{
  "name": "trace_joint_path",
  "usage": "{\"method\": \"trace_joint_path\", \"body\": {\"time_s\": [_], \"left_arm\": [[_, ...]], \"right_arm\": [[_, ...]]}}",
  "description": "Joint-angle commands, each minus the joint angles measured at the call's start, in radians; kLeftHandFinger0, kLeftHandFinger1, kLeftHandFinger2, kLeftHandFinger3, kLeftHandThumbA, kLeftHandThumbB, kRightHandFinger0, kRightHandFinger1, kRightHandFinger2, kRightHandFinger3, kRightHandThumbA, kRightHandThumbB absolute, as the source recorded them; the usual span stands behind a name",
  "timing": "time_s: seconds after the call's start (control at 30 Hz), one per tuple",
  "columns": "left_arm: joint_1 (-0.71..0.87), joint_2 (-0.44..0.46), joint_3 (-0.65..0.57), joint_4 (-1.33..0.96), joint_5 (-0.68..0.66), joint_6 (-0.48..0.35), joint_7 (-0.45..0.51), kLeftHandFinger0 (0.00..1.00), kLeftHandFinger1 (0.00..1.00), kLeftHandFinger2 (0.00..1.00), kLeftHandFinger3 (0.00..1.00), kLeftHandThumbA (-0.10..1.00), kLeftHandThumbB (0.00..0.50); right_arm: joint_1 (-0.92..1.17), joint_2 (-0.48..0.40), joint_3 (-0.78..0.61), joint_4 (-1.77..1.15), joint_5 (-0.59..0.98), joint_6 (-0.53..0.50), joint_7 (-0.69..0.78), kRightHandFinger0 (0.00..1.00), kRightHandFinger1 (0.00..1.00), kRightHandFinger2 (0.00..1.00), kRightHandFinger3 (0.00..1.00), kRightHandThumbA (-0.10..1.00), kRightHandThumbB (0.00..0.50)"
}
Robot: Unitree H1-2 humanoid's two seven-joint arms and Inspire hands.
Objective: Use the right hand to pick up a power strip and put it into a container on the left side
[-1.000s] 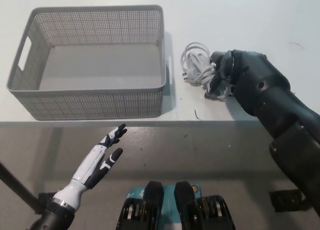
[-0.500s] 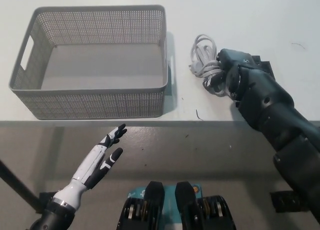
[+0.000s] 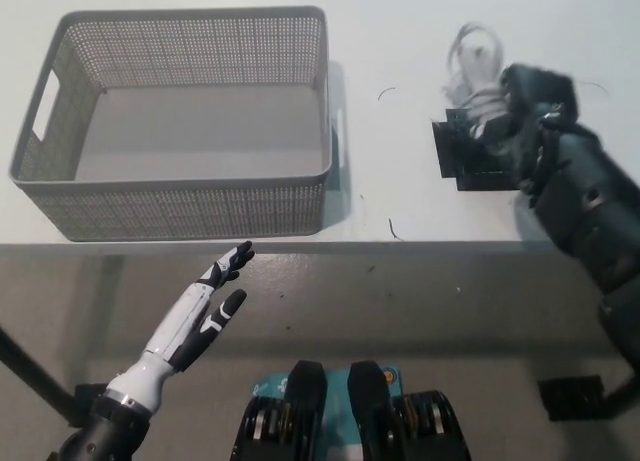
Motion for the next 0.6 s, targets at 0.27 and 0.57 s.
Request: {"method": "trace_joint_path", "body": {"time_s": [0.27, 0.57], "left_arm": [[-0.041, 0.032, 0.018, -0.023, 0.014, -0.018, -0.004, 1.00, 1.00, 1.00, 1.00, 1.00, 0.214], [-0.042, 0.035, 0.015, -0.019, 0.009, -0.022, -0.007, 1.00, 1.00, 1.00, 1.00, 1.00, 0.211]], "right_arm": [[-0.280, -0.142, -0.035, -0.245, -0.066, -0.161, -0.252, 0.00, 0.00, 0.02, 0.22, -0.10, 0.231], [-0.299, -0.110, -0.050, -0.446, -0.110, -0.087, -0.204, 0.00, 0.33, 0.85, 0.46, -0.10, 0.215]]}}
